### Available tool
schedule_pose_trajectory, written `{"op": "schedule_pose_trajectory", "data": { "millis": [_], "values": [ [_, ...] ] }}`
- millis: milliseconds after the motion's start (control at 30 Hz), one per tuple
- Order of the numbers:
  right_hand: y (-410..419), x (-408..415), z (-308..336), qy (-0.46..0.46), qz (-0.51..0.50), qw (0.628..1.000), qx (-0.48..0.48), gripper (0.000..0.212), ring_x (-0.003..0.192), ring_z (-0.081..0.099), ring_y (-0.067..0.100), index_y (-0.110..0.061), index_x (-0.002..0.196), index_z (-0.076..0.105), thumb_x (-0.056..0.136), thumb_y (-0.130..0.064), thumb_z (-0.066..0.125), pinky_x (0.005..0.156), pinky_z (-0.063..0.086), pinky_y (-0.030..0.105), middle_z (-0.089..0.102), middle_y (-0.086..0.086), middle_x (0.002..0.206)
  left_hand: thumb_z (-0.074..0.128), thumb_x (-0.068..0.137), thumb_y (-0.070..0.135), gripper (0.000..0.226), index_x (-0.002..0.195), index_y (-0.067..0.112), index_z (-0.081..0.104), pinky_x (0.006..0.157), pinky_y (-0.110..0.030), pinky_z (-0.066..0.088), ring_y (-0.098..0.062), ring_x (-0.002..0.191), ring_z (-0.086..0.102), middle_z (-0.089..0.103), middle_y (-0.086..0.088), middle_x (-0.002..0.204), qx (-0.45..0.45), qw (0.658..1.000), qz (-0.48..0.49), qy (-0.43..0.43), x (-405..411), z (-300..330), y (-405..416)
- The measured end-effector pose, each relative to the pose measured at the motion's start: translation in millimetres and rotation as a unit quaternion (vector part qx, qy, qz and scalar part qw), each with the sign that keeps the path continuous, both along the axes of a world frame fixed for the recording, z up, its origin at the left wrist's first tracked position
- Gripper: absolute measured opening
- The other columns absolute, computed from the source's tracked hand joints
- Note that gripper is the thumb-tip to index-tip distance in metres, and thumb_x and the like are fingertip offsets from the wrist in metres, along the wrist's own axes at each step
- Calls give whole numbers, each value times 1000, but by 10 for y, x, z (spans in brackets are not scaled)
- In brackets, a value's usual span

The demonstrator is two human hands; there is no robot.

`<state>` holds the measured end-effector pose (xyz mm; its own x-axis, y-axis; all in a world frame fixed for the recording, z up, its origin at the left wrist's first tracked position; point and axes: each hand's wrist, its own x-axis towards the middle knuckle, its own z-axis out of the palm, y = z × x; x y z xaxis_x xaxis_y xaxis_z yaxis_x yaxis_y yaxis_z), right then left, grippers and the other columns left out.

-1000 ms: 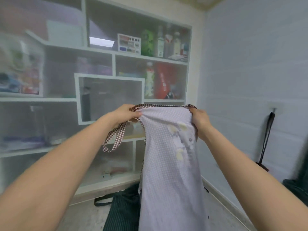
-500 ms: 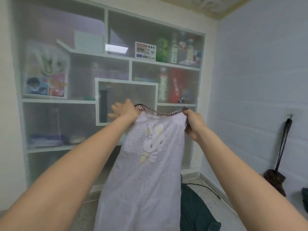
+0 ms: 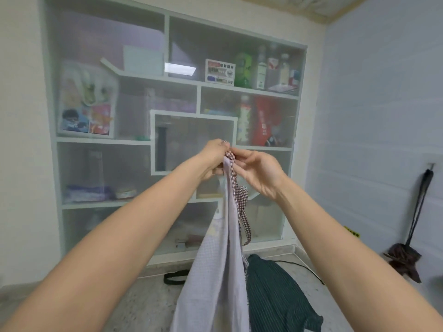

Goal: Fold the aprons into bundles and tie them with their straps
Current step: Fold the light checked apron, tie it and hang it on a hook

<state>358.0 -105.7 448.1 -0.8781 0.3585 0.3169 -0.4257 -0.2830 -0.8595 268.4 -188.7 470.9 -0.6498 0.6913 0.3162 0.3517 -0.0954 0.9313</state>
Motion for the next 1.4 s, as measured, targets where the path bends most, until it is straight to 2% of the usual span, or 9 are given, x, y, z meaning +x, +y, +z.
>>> {"op": "schedule_pose_trajectory", "data": {
  "millis": [133, 333, 467, 567, 733, 833, 967, 1167, 1400],
  "values": [
    [212, 94, -229, -185, -234, 922, 247, 47, 126, 46, 23, -12, 136, 45, 90, -8, 53, 89, 44, 33, 50, 11, 137, 32, 103, 24, 28, 78, 16, 42, 61, -25, 43, -10, 64, 49, 49, -2, 74, 82, 996, -36, -13, -5, 66, -187],
    [93, 115, -481, -256, 90, 949, 160, 60, 108, 56, 26, -11, 130, 50, 84, -50, 56, 96, 45, 45, 59, 10, 119, 33, 102, 25, 28, 80, 15, 47, 60, -22, 43, -9, 66, 53, 52, 0, 73, 120, 992, -20, -29, 38, 159, -543],
    [-106, 123, -358, -173, 177, 958, 142, 36, 87, 65, 19, 0, 109, 60, 81, -21, 64, 76, 58, 31, 66, 10, 98, 34, 102, 24, 23, 86, 15, 47, 77, -32, 54, -18, 79, 67, 68, -10, 86, 125, 990, 57, -10, -75, 78, -800],
    [-219, 67, -272, -161, 43, 961, 219, 5, 78, 62, 14, -6, 90, 62, 85, -5, 62, 66, 53, 23, 66, 5, 88, 39, 100, 24, 22, 87, 11, 52, 83, -35, 45, -25, 90, 58, 61, -10, 88, 58, 968, 208, 131, -281, 17, -1048],
    [-317, -178, -250, -133, -169, 939, 267, 23, 90, 61, 24, -10, 83, 57, 73, -1, 75, 73, 54, 35, 62, 13, 101, 48, 97, 24, 22, 89, 5, 57, 65, -27, 25, -23, 83, 53, 57, -5, 84, -97, 871, 311, 368, -467, -245, -1596],
    [-482, -328, -293, -113, -222, 914, 322, 23, 103, 59, 24, -13, 87, 62, 72, -3, 76, 91, 50, 39, 60, 6, 106, 59, 90, 28, 16, 93, 12, 55, 68, -25, 30, -13, 77, 50, 56, 4, 81, -82, 894, 297, 326, -555, -336, -1810],
    [-620, -414, -329, -23, -214, 915, 342, 34, 86, 55, 7, -11, 105, 63, 80, 11, 61, 65, 46, 10, 57, -3, 104, 60, 88, 10, 33, 102, 28, 36, 61, -29, 42, -18, 63, 51, 52, -7, 70, -99, 948, 196, 230, -782, -427, -2104],
    [-888, -813, -489, -12, -163, 906, 389, 26, 83, 56, 8, -10, 99, 62, 84, 10, 55, 63, 44, 2, 61, -5, 95, 38, 68, -22, 56, 57, 28, 58, 75, -24, 34, -8, 65, 49, 57, 0, 65, -110, 919, 253, 281, -1165, -582, -2329],
    [-1190, -1593, -721, -87, -112, 924, 356, 31, 48, 60, -3, -13, 114, 45, 89, -7, 62, 44, 45, 13, 62, 5, 78, 34, 89, -5, 44, 100, 13, 72, 105, -34, 39, -21, 115, 54, 64, -6, 120, -98, 933, 318, 135, -1878, -934, -2640]
  ]
}}
